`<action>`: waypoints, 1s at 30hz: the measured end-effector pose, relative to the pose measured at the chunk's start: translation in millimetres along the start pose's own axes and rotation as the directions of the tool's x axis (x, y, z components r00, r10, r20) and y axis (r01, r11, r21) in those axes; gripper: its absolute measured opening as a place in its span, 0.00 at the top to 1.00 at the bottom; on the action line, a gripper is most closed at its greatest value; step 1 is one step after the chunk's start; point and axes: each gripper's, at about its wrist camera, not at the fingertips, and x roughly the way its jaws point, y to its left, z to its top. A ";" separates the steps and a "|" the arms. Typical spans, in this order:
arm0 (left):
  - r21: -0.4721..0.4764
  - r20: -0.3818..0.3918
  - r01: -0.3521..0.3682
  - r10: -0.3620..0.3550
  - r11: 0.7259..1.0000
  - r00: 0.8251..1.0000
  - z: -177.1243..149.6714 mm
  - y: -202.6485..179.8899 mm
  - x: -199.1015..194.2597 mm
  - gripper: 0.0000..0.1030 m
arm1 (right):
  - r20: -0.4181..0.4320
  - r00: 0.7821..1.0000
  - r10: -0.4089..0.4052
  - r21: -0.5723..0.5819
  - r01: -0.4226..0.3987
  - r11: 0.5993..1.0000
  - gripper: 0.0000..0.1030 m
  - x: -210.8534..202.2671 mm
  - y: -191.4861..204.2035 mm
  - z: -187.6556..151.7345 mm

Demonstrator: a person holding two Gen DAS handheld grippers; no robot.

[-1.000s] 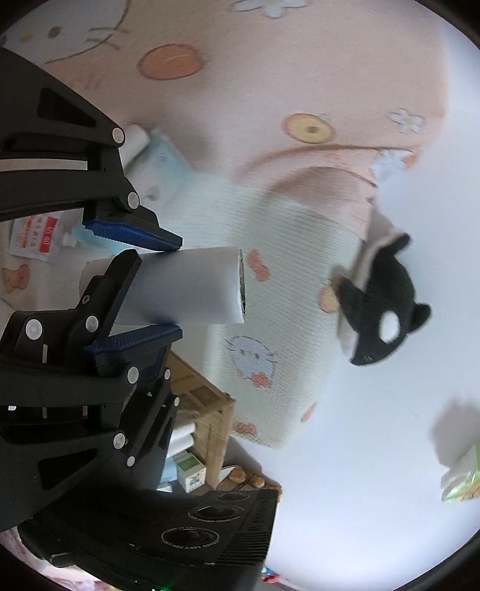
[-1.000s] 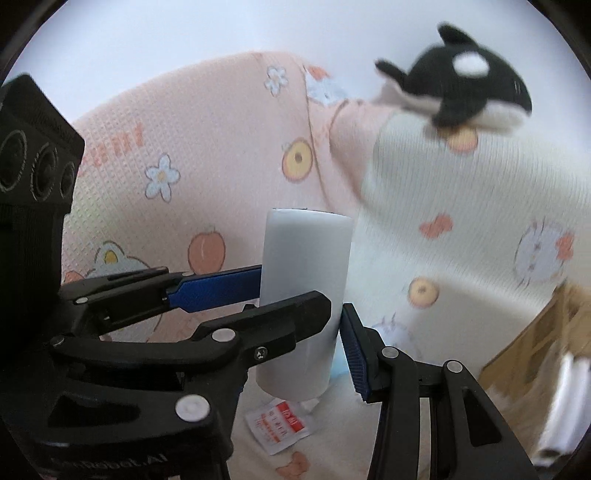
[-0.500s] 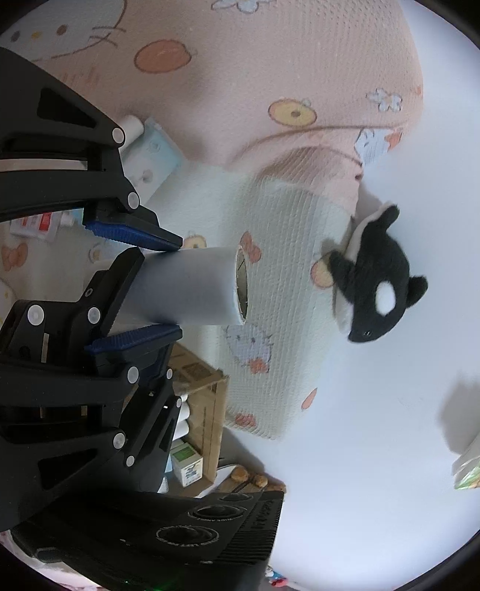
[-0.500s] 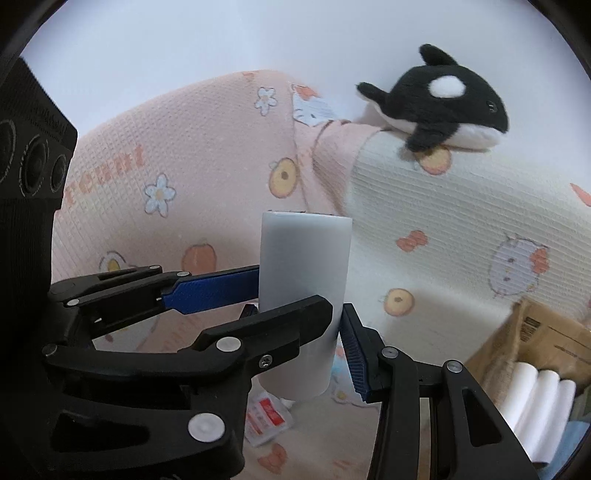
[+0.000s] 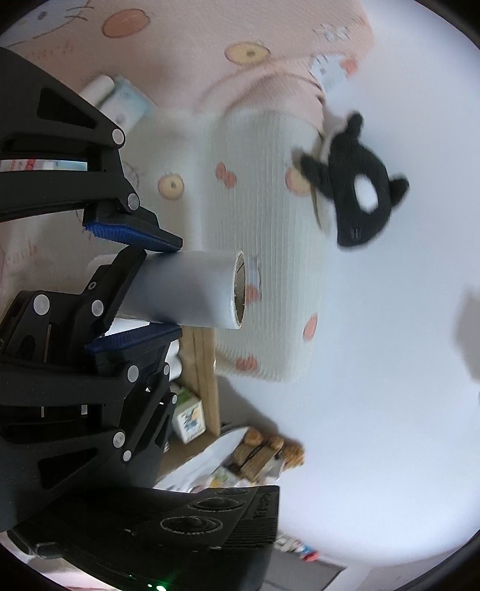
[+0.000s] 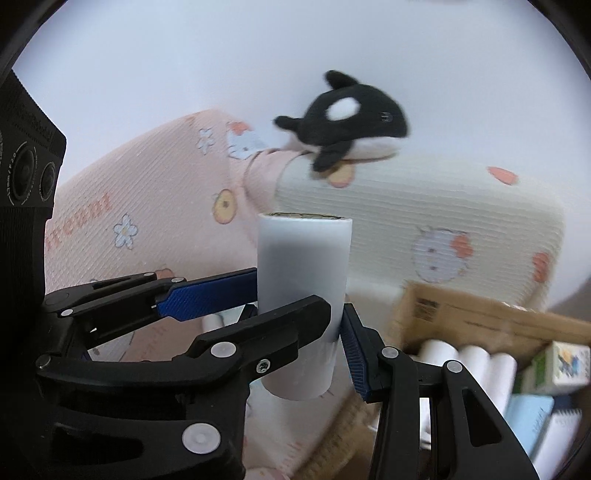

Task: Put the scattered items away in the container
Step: 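Carry the held white paper tube over the cardboard box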

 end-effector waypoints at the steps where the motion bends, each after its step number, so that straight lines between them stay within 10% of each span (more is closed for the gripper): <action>1: 0.019 -0.004 0.008 -0.008 1.000 1.000 -0.3 -9.2 2.1 0.57 | 0.002 1.000 -0.010 0.003 0.010 1.000 0.59 -4.5 -3.8 -2.3; 18: 0.083 -0.086 0.100 -0.093 0.992 0.992 11.1 -77.3 50.1 0.57 | -0.020 0.993 -0.115 0.067 0.116 0.991 0.59 -39.5 -74.3 -18.6; 30: 0.000 -0.264 0.207 -0.200 0.978 0.944 12.5 -80.9 111.4 0.58 | -0.163 0.980 -0.111 0.130 0.133 0.983 0.59 -20.2 -129.2 -34.4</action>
